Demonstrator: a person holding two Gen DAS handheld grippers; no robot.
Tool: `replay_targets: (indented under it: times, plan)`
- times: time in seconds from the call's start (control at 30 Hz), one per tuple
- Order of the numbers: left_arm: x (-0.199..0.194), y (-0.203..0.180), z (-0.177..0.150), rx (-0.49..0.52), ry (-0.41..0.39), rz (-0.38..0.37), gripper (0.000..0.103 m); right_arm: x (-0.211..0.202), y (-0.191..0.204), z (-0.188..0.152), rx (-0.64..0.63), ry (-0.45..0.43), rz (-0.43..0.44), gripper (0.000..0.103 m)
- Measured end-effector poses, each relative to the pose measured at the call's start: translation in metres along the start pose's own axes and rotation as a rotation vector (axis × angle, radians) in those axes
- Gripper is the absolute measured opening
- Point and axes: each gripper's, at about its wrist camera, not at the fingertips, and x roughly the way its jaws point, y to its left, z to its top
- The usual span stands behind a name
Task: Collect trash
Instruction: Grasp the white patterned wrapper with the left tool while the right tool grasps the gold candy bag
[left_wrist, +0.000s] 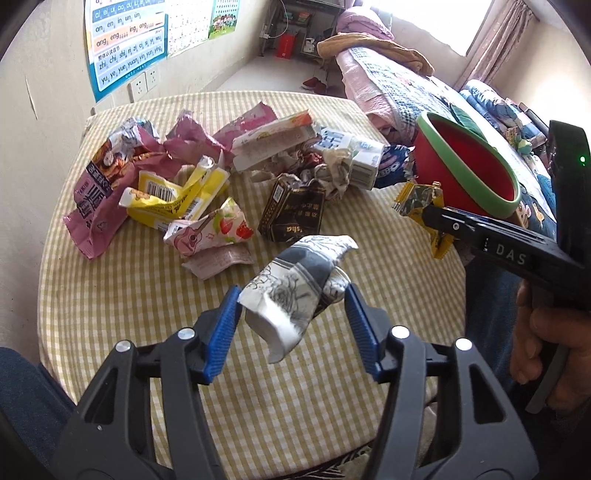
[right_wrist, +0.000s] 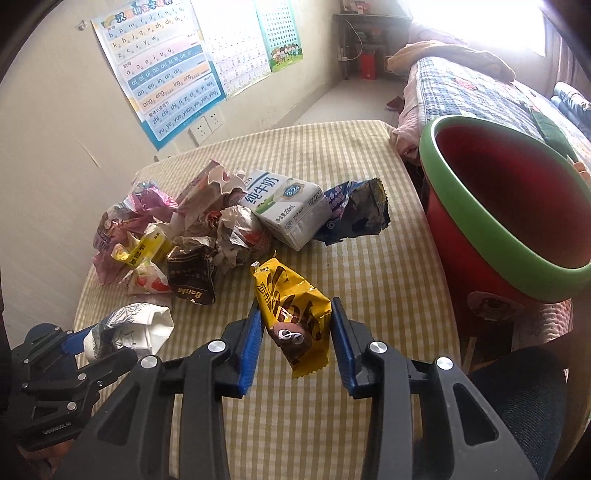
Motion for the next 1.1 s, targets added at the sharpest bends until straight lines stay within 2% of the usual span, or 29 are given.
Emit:
replay_targets:
  times: [0.03,0.07,0.17,0.2,0.3,0.4,0.43,0.5,0.63,0.73,0.97,1.1]
  plan:
    - [-0.002,-0.002,0.002,0.003,-0.002,0.0,0.052,-0.003,0.0,0.001,-0.001,-0.009,0.0,0.035]
    - [-0.003,-0.003,0.003,0.008,-0.001,0.0,0.044,-0.007,0.0,0.003,0.001,-0.018,0.0,0.035]
    - [-0.006,-0.008,0.009,0.009,-0.011,-0.006,0.044,-0.015,-0.003,0.006,0.012,-0.041,0.004,0.035]
    - [-0.005,-0.01,0.011,0.01,-0.01,-0.007,0.041,-0.016,-0.004,0.008,0.015,-0.045,0.005,0.035]
    - [0.005,-0.014,0.013,0.017,0.026,0.016,0.033,-0.018,-0.008,0.008,0.026,-0.052,0.005,0.035]
    - [0.014,-0.015,0.009,0.014,0.07,0.019,0.034,-0.017,-0.013,0.007,0.042,-0.053,0.008,0.035]
    - [0.016,-0.016,0.008,0.012,0.08,0.02,0.037,-0.017,-0.015,0.007,0.047,-0.051,0.01,0.035]
    - [0.018,-0.016,0.006,0.005,0.083,0.013,0.061,-0.016,-0.018,0.006,0.056,-0.05,0.014,0.035]
    - [0.021,-0.029,0.005,0.024,0.094,-0.021,0.079,-0.017,-0.022,0.006,0.066,-0.054,0.014,0.035]
    - [0.027,-0.043,0.004,0.053,0.113,-0.046,0.081,-0.016,-0.024,0.005,0.073,-0.054,0.017,0.035]
    - [0.062,-0.072,0.008,0.156,0.166,-0.009,0.083,-0.018,-0.03,0.005,0.089,-0.057,0.015,0.035]
    - [0.079,-0.076,0.005,0.17,0.202,0.007,0.08,-0.018,-0.036,0.004,0.105,-0.059,0.011,0.035]
